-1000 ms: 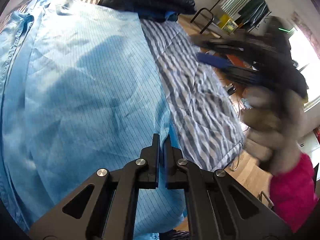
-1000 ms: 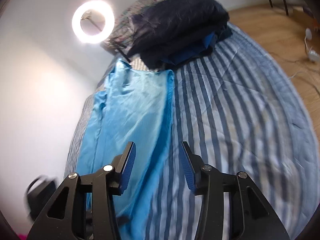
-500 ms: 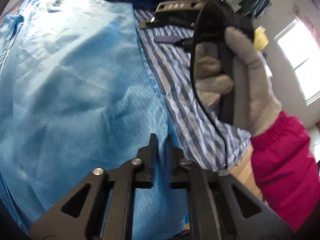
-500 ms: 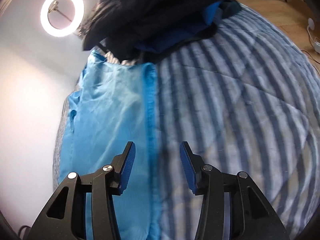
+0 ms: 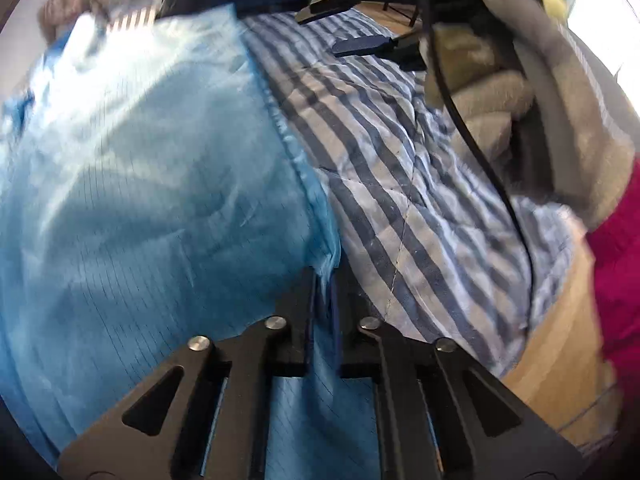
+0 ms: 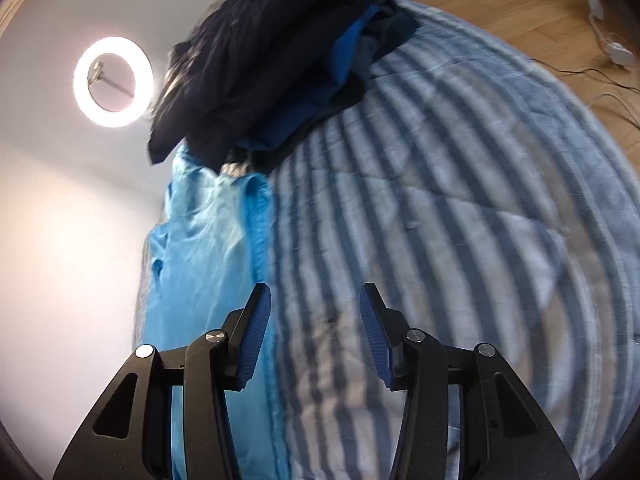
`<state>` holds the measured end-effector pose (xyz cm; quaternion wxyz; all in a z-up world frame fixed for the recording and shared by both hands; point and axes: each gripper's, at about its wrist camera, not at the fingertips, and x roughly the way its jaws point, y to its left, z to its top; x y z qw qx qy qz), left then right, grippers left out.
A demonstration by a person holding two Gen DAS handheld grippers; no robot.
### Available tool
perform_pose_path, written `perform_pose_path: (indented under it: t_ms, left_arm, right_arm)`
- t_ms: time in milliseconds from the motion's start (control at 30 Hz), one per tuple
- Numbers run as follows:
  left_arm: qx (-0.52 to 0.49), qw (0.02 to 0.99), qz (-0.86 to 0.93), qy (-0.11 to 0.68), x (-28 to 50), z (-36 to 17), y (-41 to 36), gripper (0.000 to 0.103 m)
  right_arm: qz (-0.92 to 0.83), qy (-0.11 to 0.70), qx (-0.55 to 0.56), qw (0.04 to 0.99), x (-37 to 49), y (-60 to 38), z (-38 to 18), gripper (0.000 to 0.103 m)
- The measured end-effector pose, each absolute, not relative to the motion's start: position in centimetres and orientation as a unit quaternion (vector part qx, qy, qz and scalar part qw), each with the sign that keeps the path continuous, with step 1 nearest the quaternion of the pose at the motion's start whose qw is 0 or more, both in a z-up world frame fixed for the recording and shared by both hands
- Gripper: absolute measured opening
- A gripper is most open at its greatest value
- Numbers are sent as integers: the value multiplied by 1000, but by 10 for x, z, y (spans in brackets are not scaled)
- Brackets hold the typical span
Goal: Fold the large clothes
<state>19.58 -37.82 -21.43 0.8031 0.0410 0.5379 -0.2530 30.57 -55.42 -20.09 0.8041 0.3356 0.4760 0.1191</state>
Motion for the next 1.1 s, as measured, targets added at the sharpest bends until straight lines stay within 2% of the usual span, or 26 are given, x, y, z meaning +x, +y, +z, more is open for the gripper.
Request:
perform_pose_path:
  t_ms: [133, 233, 367, 400, 433, 467, 700, 900, 1100]
  left_arm:
    - [-39, 799, -270, 536, 201, -189, -346, 1]
    - [-47, 809, -274, 518, 198, -171, -332, 1]
    - [-59, 804, -274, 524, 197, -176, -329, 1]
    - [-65, 802, -275, 527, 197, -179, -329, 1]
    - [-69, 800, -276, 528, 197, -179, -328, 1]
    - [-73, 799, -278, 528, 197, -179, -326, 1]
    - [-119, 800, -283, 516, 200, -166, -290, 1]
    - [-158, 807, -273, 500, 184, -150, -227, 1]
    - [-181, 815, -230, 501, 174, -155, -166, 0]
  right_arm:
    - [146, 484, 317, 803, 321, -524, -199, 45]
    - [151, 490, 306, 802, 334, -506, -202, 45]
    - [146, 497, 304, 799, 349, -485, -209, 45]
    - [142, 501, 292, 802, 352, -478, -207, 34]
    - [133, 502, 276, 809, 354, -472, -205, 9]
    - [132, 506, 262, 811, 356, -465, -202, 4]
    - [98, 489, 172, 850, 356, -425, -159, 2]
    - [103, 463, 74, 877, 348, -357, -118, 1]
    - [126, 469, 28, 873, 359, -284, -116, 1]
